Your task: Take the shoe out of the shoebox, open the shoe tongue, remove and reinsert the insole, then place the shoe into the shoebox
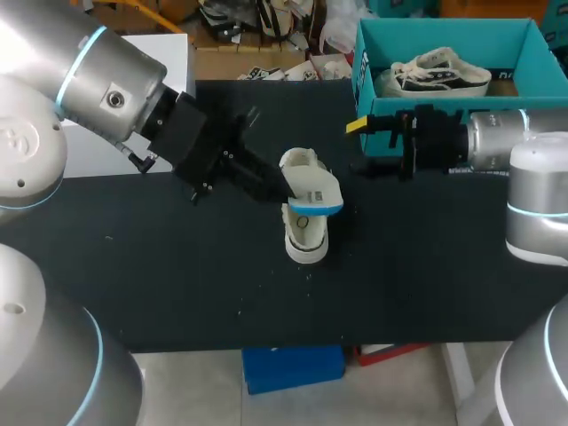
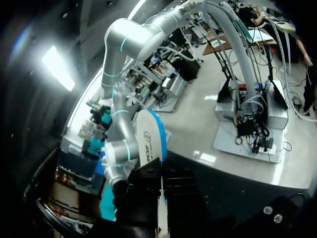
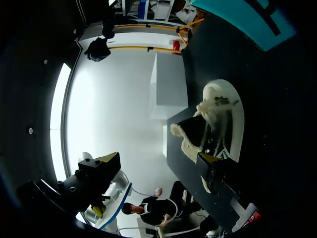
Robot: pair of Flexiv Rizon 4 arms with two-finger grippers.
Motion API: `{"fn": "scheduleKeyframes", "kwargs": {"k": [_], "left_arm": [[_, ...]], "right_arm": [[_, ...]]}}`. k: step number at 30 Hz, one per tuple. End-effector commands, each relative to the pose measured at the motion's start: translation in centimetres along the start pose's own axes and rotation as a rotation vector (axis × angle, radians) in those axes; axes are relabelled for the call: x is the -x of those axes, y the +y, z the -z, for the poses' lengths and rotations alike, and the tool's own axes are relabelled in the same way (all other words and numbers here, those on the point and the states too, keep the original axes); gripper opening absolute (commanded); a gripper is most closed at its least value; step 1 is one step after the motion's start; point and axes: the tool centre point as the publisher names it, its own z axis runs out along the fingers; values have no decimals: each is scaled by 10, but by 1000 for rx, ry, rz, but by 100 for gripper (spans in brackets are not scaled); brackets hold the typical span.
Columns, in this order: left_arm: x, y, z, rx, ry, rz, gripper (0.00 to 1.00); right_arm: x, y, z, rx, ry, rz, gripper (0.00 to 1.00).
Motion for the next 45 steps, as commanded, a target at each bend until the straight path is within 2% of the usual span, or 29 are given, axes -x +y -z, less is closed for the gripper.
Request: {"fn": "scheduleKeyframes", "kwargs": {"k": [1, 5, 6, 8, 9, 11, 12, 13, 15, 16, 18, 21, 22, 23, 30, 35, 45], "left_arm": [[0, 0, 0, 2, 0, -2, 0], [0, 0, 0, 2, 0, -2, 0], [-4, -6, -8, 49, 26, -66, 0], [-12, -10, -15, 54, 21, -147, 0], [-16, -11, -19, 89, 46, -193, 0], [-24, -13, -23, 99, 41, -245, 0], [-28, -13, -26, 133, 61, -271, 0], [-31, -12, -28, 122, 48, -279, 0], [-37, -9, -31, 167, 60, -314, 0], [-41, -7, -32, 153, 32, -324, 0], [-46, -3, -35, 185, 37, -357, 0], [-54, 4, -41, 192, 14, -439, 0], [-56, 7, -42, 176, 1, -456, 0], [-57, 10, -44, 197, 18, -475, 0], [-65, 38, -53, 209, -1, -534, 0], [-70, 58, -60, 266, 27, -519, 0], [-70, 58, -60, 266, 27, -519, 0]], "right_arm": [[0, 0, -2, 4, -1, 0, 100], [0, 0, -2, 4, -1, 0, 100], [0, 0, -2, 4, -1, 0, 100], [0, 0, -2, 4, -1, 0, 100], [0, 0, -2, 4, -1, 0, 100], [0, 0, -2, 4, -1, 0, 100], [0, 0, -2, 4, -1, 0, 100], [0, 0, -2, 4, -1, 0, 100], [0, 0, -2, 4, -1, 0, 100], [0, 0, -2, 4, -1, 0, 100], [0, 0, -2, 4, -1, 0, 100], [0, 0, -2, 4, -1, 0, 100], [0, 0, -2, 4, -1, 0, 100], [0, 0, -2, 4, -1, 0, 100], [0, 0, -2, 4, -1, 0, 100], [0, 0, -2, 4, -1, 0, 100], [0, 0, -2, 4, -1, 0, 100]]}}
